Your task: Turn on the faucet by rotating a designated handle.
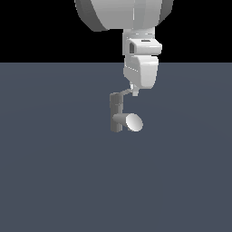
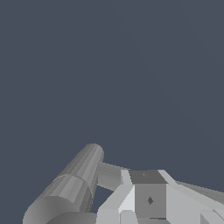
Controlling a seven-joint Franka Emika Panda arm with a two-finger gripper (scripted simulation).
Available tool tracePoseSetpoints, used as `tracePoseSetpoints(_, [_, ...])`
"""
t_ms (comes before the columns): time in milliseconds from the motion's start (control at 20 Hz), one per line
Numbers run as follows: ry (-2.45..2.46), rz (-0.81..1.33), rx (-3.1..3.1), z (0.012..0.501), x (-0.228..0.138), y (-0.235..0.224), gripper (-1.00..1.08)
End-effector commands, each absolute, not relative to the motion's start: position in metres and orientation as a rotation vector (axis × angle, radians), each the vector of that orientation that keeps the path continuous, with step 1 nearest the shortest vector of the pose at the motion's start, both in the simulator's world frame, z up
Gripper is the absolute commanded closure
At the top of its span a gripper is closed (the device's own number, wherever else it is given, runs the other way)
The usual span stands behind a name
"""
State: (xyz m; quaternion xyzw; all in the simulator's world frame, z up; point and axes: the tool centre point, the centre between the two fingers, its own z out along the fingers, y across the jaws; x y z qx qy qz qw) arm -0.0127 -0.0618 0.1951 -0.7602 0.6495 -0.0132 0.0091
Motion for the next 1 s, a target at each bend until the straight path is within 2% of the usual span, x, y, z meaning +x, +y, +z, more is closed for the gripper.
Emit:
tracePoseSetpoints(0, [2.025,-0.041,-2.372,0.196,-0.012,-0.061,1.08])
tracePoseSetpoints(750, [2.035,0.000,-2.393,0.182,-0.042,0.014,1.08])
tracePoseSetpoints(800, [2.035,0.000,-2.393,0.182,-0.042,0.014,1.08])
tracePoseSetpoints(850, [2.073,-0.040,-2.333,0.195,-0.031,-0.015,1.08])
tracePoseSetpoints(950, [2.068,-0.035,-2.341,0.193,-0.028,-0.003,1.08])
